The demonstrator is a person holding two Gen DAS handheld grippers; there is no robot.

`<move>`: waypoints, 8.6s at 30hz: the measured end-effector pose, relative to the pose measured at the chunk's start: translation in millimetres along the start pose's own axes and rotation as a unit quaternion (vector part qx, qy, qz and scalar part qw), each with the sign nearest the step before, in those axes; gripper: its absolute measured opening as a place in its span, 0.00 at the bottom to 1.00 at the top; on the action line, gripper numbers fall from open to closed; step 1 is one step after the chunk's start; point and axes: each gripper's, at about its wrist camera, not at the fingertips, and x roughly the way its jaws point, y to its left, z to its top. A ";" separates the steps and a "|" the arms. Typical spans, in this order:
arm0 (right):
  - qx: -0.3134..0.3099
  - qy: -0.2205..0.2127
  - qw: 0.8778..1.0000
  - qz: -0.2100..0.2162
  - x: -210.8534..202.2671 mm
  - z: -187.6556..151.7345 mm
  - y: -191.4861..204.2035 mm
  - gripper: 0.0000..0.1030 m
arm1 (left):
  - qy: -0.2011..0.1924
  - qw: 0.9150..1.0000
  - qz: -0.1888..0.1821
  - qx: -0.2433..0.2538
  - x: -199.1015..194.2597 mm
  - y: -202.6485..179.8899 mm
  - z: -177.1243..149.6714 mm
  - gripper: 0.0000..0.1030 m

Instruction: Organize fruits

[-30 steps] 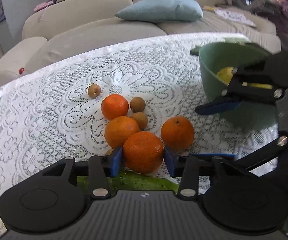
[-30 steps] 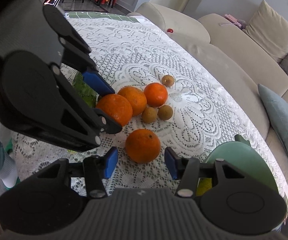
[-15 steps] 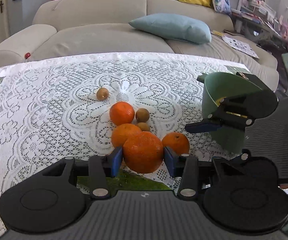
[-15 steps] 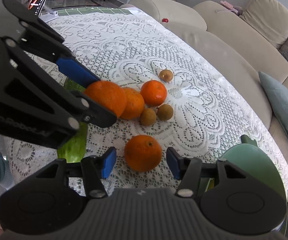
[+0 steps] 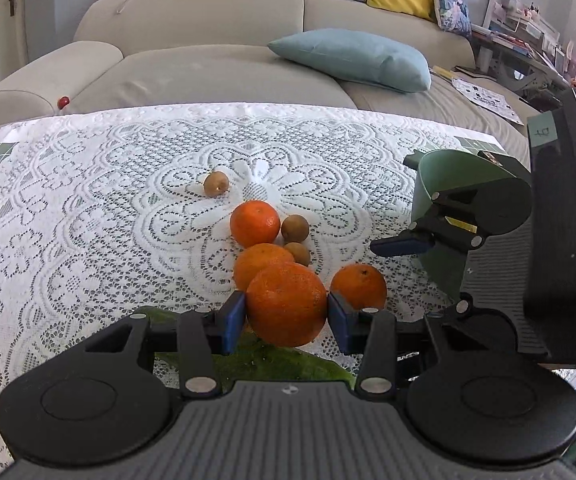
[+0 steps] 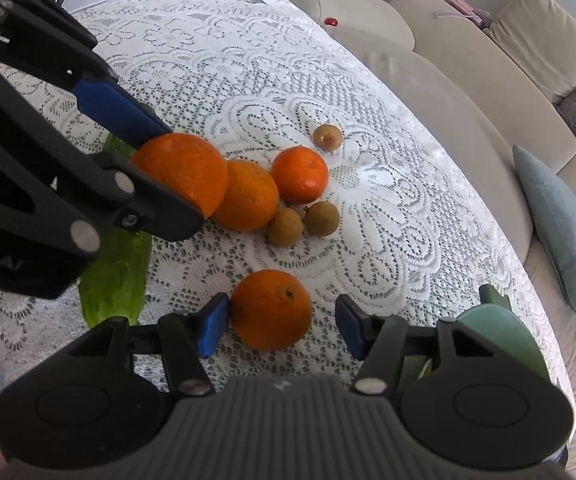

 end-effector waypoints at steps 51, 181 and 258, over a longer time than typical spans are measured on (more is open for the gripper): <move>0.069 -0.108 0.991 -0.046 -77.3 -14.9 -32.0 0.40 | -0.065 0.994 -0.055 -0.069 -32.8 -5.1 8.1 0.48; 0.241 -0.152 0.956 0.068 -64.3 -16.9 -37.2 0.62 | -0.080 0.994 0.047 -0.061 -27.9 9.2 26.1 0.58; 0.228 -0.095 0.968 0.035 64.1 51.9 -33.2 0.40 | -0.018 0.982 0.022 -0.186 36.8 85.5 33.7 0.51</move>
